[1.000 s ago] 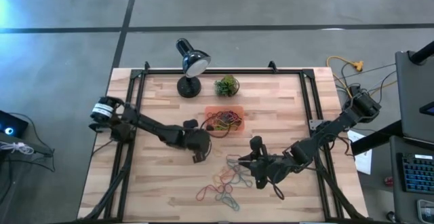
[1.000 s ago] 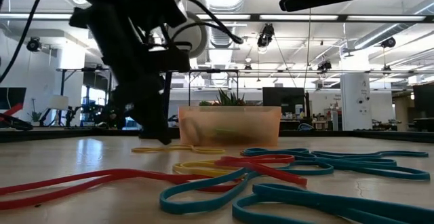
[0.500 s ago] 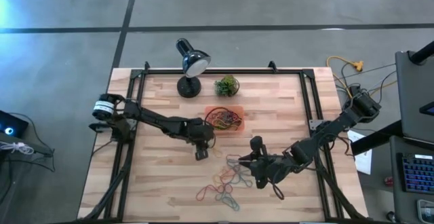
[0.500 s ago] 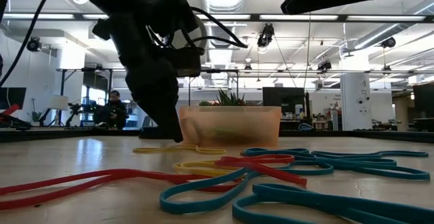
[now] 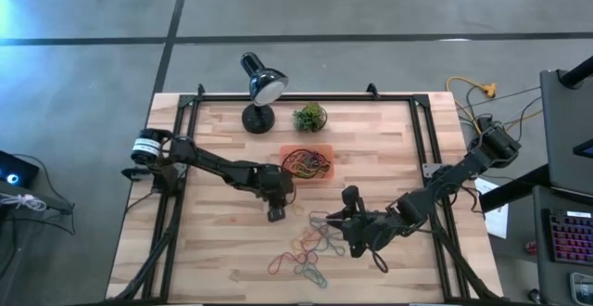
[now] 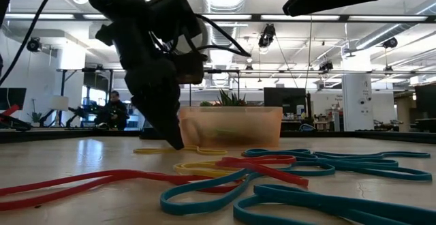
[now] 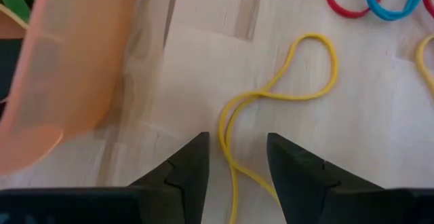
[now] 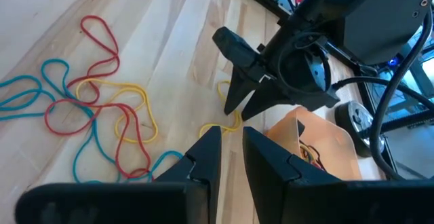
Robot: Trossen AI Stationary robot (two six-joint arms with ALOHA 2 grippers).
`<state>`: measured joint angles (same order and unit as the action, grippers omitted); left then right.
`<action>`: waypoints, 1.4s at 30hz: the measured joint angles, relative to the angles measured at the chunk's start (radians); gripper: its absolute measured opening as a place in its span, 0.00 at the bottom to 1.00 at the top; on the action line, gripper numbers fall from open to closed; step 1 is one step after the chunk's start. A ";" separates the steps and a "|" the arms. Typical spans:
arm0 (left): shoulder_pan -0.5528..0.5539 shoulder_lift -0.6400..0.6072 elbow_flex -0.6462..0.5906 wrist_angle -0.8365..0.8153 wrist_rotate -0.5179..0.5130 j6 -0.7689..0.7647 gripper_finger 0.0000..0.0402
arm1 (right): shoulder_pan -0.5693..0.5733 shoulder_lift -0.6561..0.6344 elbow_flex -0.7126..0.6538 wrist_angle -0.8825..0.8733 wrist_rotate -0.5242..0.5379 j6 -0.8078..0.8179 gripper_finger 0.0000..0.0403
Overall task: Pick and place rubber bands into bin
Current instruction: Put the yellow rubber band into the orange bin
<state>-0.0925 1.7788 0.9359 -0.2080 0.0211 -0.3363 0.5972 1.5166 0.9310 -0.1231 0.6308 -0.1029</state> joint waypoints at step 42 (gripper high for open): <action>-0.264 -0.144 0.132 -0.231 -0.638 -0.018 0.00 | 0.000 0.000 -0.002 -0.003 0.000 0.007 0.14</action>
<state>-0.3568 1.6352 1.0676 -0.4395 -0.6173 -0.3542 0.5972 1.5166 0.9287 -0.1257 0.6308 -0.0963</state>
